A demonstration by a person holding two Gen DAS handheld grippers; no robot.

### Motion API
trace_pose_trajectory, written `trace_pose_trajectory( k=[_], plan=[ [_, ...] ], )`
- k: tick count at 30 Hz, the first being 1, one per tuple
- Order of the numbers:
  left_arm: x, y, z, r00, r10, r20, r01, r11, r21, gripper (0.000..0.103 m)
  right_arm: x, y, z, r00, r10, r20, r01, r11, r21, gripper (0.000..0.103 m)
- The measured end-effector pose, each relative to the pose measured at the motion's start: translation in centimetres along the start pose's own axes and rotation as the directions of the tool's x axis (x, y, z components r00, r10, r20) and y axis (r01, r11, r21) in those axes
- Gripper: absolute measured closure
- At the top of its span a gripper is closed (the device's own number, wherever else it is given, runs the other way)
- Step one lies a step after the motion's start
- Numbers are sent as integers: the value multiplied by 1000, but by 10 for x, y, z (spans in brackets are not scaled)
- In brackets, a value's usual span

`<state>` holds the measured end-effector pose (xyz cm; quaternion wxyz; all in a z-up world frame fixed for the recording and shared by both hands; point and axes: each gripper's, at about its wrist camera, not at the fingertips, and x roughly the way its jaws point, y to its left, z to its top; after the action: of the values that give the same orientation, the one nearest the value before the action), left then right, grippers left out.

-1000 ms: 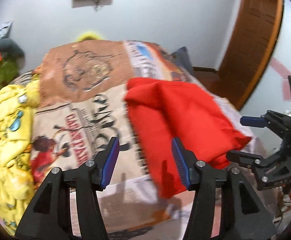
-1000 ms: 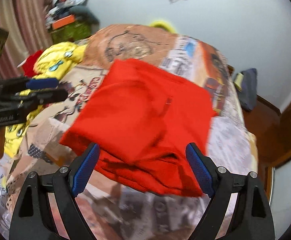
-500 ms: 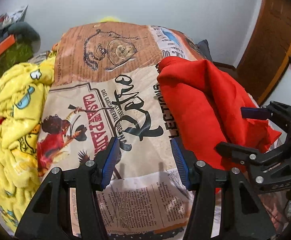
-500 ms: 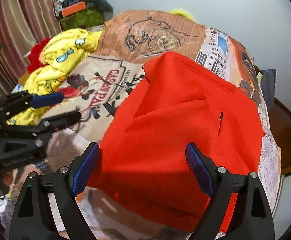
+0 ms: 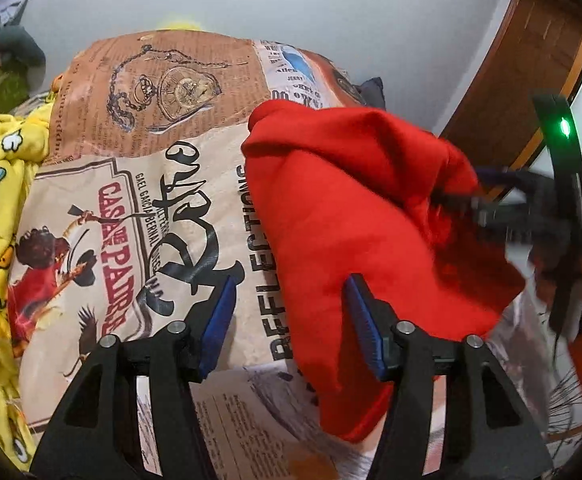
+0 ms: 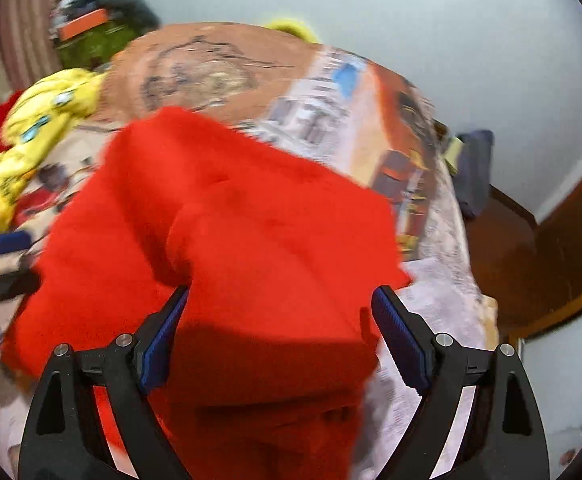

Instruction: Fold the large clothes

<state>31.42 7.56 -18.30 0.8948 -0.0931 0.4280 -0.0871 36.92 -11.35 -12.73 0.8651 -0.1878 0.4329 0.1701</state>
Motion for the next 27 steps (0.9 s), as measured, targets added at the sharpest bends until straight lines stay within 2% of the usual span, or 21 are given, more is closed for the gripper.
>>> trace_pose_trajectory(
  k=[3,5,7,11,13,17,21,25,27],
  plan=[
    [2,0,-2,999,31,13,-32,999,23,38,3,-18,16,995,-100,16,99,995,33,17],
    [3,0,-3,998,57,14,-58,997,42,36,4,-31,28,969,-248,23,246,968,54,17],
    [4,1,-4,997,70,12,-71,996,55,35,1,-42,34,955,-297,14,295,953,73,18],
    [1,4,-2,998,68,14,-68,995,67,35,-31,-53,29,986,-146,79,134,981,140,18],
    [-1,4,1,997,70,17,-71,995,65,36,-47,-55,23,994,-27,106,9,986,169,17],
    [-8,-1,15,997,60,58,-63,997,52,36,-56,-42,11,983,149,106,-165,971,174,16],
    [-3,-11,29,998,37,59,-40,998,51,36,-39,-23,-4,976,211,53,-217,962,166,16],
    [20,-18,24,999,15,-33,-13,998,55,36,-6,-15,-28,974,219,-55,-203,958,204,16],
    [25,-19,16,999,14,-52,-10,997,72,34,5,-19,-43,968,231,-99,-202,949,243,16]
  ],
)
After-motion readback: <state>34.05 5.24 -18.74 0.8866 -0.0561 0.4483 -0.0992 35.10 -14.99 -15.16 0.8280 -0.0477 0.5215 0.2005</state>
